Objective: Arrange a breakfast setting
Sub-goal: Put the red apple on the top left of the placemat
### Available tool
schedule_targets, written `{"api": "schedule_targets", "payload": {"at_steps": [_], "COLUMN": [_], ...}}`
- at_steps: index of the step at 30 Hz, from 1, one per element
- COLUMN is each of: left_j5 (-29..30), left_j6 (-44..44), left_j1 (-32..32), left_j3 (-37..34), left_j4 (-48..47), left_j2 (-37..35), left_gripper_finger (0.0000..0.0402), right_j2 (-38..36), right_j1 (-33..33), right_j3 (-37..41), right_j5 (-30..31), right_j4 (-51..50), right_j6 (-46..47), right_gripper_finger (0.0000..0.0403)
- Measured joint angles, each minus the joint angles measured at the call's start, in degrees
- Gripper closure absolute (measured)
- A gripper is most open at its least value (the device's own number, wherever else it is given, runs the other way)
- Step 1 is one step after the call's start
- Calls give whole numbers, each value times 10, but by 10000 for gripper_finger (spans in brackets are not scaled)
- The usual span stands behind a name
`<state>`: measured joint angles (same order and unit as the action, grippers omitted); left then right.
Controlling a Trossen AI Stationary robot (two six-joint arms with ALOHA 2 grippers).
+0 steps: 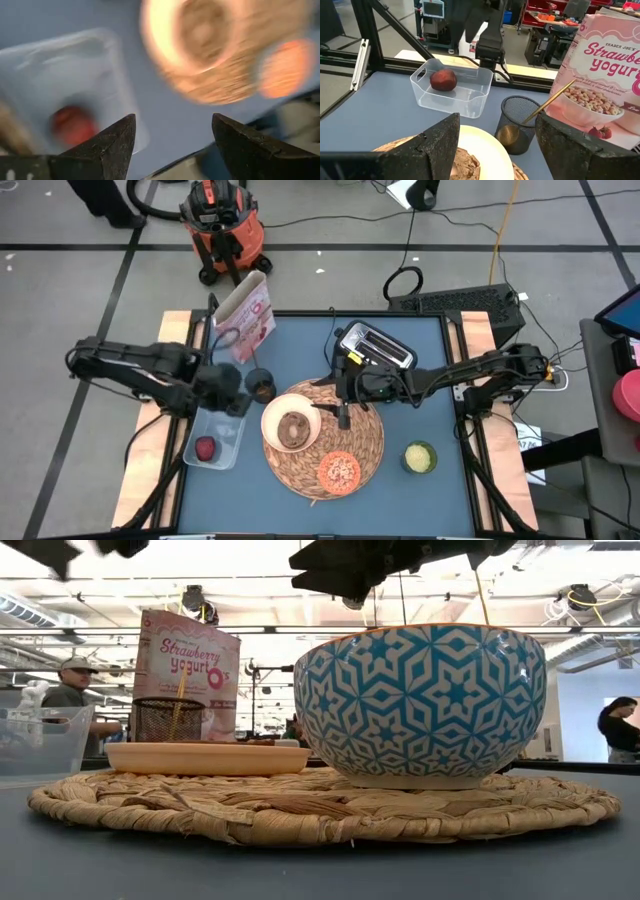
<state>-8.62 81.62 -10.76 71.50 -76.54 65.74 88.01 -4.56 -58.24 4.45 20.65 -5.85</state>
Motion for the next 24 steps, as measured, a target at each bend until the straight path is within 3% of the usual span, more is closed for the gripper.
{"api": "schedule_targets", "payload": {"at_steps": [5, 24], "left_j5": [-34, 9], "left_j6": [-15, -5], "left_j1": [-30, -63], "left_j3": [0, -1], "left_j4": [-81, -72], "left_j2": [33, 44], "left_gripper_finger": [135, 135], "right_j2": [0, 0], "right_j1": [0, 0], "right_j3": [0, 0], "right_j5": [0, 0], "right_j4": [0, 0], "right_j6": [0, 0], "right_gripper_finger": [156, 156]}}
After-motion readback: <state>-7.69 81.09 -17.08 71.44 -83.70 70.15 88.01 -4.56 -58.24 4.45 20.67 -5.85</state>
